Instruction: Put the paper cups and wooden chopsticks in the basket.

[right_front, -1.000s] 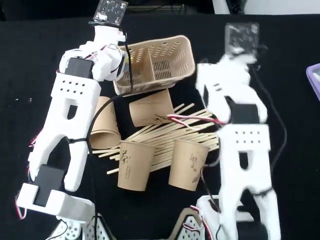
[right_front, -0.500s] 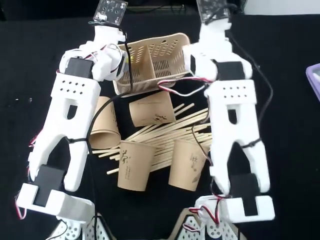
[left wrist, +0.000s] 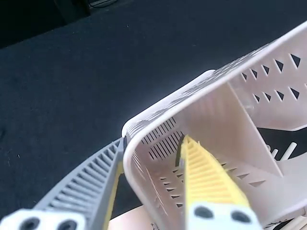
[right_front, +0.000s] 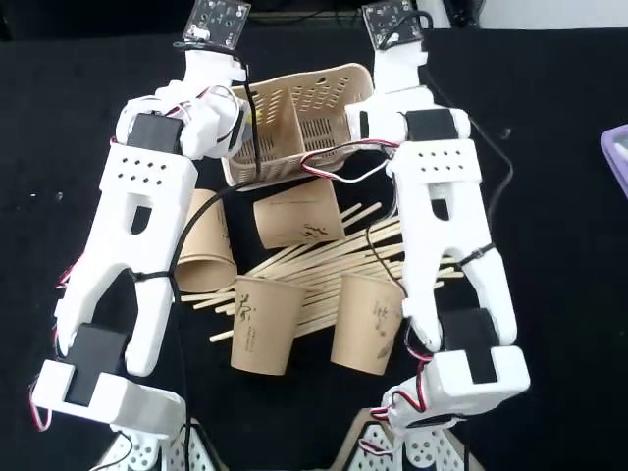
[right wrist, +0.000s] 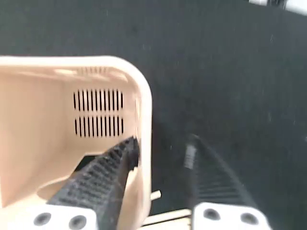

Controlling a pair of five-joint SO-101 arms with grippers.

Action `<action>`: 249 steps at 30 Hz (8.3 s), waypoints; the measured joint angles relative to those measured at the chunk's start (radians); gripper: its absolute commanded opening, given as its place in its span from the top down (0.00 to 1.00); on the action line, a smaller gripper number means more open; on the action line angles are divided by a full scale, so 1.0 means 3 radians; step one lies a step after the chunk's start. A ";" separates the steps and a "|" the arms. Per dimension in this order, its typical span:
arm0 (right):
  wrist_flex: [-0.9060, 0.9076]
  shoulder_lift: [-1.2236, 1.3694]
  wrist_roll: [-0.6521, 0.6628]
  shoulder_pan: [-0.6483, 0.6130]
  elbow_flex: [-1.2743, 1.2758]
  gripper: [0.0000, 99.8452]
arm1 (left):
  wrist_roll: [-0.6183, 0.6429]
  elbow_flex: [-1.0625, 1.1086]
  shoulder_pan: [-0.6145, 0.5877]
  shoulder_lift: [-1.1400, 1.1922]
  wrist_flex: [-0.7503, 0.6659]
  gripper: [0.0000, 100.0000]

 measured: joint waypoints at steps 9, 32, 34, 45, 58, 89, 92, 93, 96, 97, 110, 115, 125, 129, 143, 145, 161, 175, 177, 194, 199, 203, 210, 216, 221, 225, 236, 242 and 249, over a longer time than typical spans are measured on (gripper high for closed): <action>0.0092 0.0015 0.0000 0.0015 0.0000 0.99 | 0.0000 0.0000 0.0000 0.0000 0.0000 0.81; 0.0378 -0.0077 -0.0332 0.0026 -0.0015 0.99 | 0.0399 -0.0307 -0.0199 -0.0598 0.0890 0.80; 0.0445 -0.0077 -0.0358 0.0020 -0.0066 0.99 | 0.0399 -0.0307 -0.0199 -0.0598 0.0992 0.80; 0.0568 -0.0077 -0.0358 -0.0005 -0.0113 0.99 | 0.0409 0.0276 -0.0189 -0.0609 0.0895 0.81; 0.0829 -0.0113 -0.0358 -0.0072 -0.0138 0.99 | 0.0414 0.0880 -0.0184 -0.0614 0.0056 0.97; 0.1054 -0.0113 -0.0358 -0.0087 -0.0435 0.81 | 0.0414 0.0235 -0.0322 -0.0460 0.0808 0.81; 0.1038 -0.0113 -0.0363 -0.0133 -0.0435 0.81 | 0.0414 0.0235 -0.0384 -0.0435 0.0803 0.82; 0.1028 -0.0113 -0.0358 -0.0148 -0.0435 0.81 | 0.0414 0.0235 -0.0404 -0.0435 0.0803 0.82; 0.0982 -0.0113 -0.0245 -0.0189 -0.0440 0.81 | 0.0414 0.0235 -0.0414 -0.0435 0.0701 0.81; 0.0951 -0.0113 -0.0235 -0.0194 -0.0440 0.81 | 0.0414 0.0235 -0.0419 -0.0435 0.0660 0.81; 0.0736 -0.0174 -0.0205 -0.0199 -0.0926 0.81 | 0.0404 0.0118 -0.0430 -0.0506 0.0353 0.81; 0.1028 -0.0455 -0.0205 -0.0199 -0.1151 0.81 | 0.0404 0.0036 -0.0445 -0.0783 0.0353 0.81; 0.2020 -0.1120 -0.0194 -0.0199 -0.1248 0.81 | 0.0404 0.0312 -0.0869 -0.1478 0.0936 0.81; 0.2179 -0.1376 -0.0113 -0.0199 -0.1064 0.81 | 0.0092 0.0685 -0.0987 -0.1718 0.1309 0.81; 0.1703 -0.2440 0.0210 -0.0199 0.0808 0.81 | -0.1534 0.3018 -0.1069 -0.2854 0.0757 0.73; 0.1601 -0.2578 0.0215 -0.0199 0.1013 0.81 | -0.1534 0.3381 -0.1095 -0.3110 0.0537 0.73; 0.1468 -0.2741 0.0317 -0.0199 0.1253 0.81 | -0.1734 0.4542 -0.1095 -0.4363 0.0169 0.73; 0.1468 -0.2746 0.0317 -0.0199 0.1320 0.81 | -0.1493 0.4889 -0.1105 -0.4363 -0.0430 0.73; 0.1468 -0.2746 0.0317 -0.0199 0.1406 0.81 | -0.1478 0.4889 -0.1105 -0.4383 -0.0430 0.74; 0.1325 -0.2746 0.0317 -0.0199 0.1637 0.81 | -0.1458 0.4889 -0.1105 -0.4378 -0.0430 0.81; 0.1325 -0.2746 0.0317 -0.0199 0.1637 0.81 | -0.1458 0.4889 -0.1105 -0.4378 -0.0430 0.81; 0.1325 -0.2746 0.0317 -0.0199 0.1637 0.81 | -0.1458 0.4889 -0.1105 -0.4378 -0.0430 0.81; 0.1325 -0.2746 0.0317 -0.0199 0.1637 0.81 | -0.1458 0.4889 -0.1105 -0.4378 -0.0430 0.81; 0.1325 -0.2746 0.0317 -0.0199 0.1637 0.81 | -0.1458 0.4889 -0.1105 -0.4378 -0.0430 0.81; 0.1325 -0.2746 0.0317 -0.0199 0.1637 0.81 | -0.1458 0.5007 -0.1105 -0.4383 -0.0450 0.81; 0.1325 -0.2746 0.0317 -0.0199 0.1637 0.81 | -0.1458 0.5028 -0.1105 -0.4383 -0.0450 0.81; 0.1325 -0.2746 0.0317 -0.0199 0.1637 0.81 | -0.1458 0.5186 -0.1105 -0.4378 -0.0762 0.81; 0.1325 -0.2746 0.0317 -0.0199 0.1637 0.81 | -0.1458 0.5207 -0.1105 -0.4378 -0.0767 0.87; 0.1325 -0.2746 0.0317 -0.0199 0.1637 0.81 | -0.1458 0.5207 -0.1105 -0.4378 -0.0767 0.96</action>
